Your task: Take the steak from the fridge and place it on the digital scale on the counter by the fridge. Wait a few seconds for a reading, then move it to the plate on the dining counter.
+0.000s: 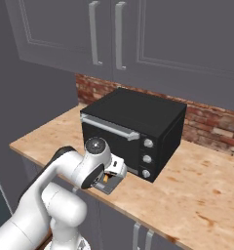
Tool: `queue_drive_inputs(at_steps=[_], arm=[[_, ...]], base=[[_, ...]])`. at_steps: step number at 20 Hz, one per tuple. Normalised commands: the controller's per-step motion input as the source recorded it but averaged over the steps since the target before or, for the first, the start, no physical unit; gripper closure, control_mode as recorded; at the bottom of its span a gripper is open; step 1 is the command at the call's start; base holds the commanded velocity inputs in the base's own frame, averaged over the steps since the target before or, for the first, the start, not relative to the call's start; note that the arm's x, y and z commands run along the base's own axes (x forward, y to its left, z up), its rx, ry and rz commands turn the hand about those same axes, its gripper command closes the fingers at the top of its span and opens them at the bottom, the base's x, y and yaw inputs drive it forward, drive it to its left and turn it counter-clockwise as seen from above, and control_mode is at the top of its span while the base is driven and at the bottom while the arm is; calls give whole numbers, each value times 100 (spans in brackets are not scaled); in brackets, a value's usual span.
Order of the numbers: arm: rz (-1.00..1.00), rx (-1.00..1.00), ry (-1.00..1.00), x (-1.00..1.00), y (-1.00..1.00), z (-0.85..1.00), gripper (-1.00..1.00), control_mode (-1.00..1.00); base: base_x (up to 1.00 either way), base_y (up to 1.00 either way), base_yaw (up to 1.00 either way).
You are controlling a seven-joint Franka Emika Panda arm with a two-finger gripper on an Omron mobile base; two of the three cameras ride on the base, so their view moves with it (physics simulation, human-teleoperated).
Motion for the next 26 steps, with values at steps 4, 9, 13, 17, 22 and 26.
queue_drive_inputs(at_steps=[4,9,13,17,22,26], arm=[[0,0,0,0,0,0,-100,-100],[0,0,0,0,0,0,-100,-100],[0,0,0,0,0,0,-100,-100],[0,0,0,0,0,0,-100,-100],[0,0,0,0,0,0,-100,-100],[0,0,0,0,0,0,-100,-100]], base=[[0,0,0],[0,0,0],[0,0,0],[0,0,0],[0,0,0],[0,0,0]])
